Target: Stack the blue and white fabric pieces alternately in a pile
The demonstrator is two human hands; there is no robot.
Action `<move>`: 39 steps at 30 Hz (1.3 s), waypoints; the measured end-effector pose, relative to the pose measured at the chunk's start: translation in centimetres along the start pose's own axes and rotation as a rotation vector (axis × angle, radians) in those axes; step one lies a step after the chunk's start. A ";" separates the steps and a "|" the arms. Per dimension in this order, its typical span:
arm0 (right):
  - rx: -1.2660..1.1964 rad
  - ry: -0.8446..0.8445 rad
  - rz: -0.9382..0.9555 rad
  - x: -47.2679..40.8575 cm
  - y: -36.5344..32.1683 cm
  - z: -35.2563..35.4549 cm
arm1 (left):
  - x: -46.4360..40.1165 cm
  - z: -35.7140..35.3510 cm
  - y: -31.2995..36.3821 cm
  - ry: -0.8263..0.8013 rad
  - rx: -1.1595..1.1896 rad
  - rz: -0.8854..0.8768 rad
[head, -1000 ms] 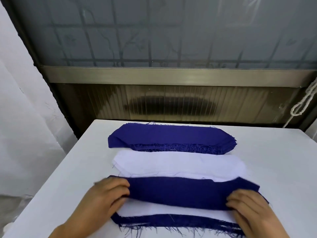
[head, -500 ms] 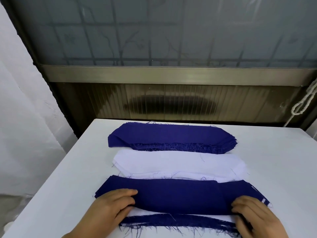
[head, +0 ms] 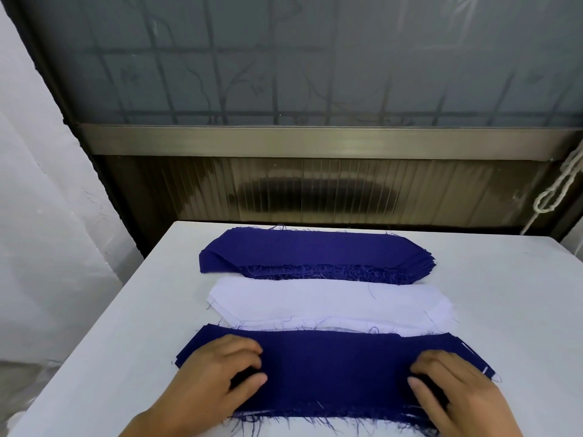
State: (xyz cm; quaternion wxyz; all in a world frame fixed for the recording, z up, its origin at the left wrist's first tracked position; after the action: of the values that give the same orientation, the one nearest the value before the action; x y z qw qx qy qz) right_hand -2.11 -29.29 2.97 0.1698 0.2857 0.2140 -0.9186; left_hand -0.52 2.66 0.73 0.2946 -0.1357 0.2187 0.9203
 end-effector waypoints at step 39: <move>0.126 -0.310 -0.310 -8.8 5.7 -6.4 | -8.1 0.8 -3.7 0.198 -0.285 0.177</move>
State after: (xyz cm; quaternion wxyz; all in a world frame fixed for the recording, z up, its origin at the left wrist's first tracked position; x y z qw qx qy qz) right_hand 10.10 -29.39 1.77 0.0394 0.1150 0.1689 -0.9781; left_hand 8.04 1.81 3.28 0.1673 -0.2461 0.1252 0.9465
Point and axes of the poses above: each hand's wrist, its own x-axis away from the middle knuckle, its own z-axis out of the back of the hand, y = z × x, the point moved 8 cm from there along -x, towards the middle knuckle, and after that the axes turned 2 degrees about -z, right-handed, at the moved point
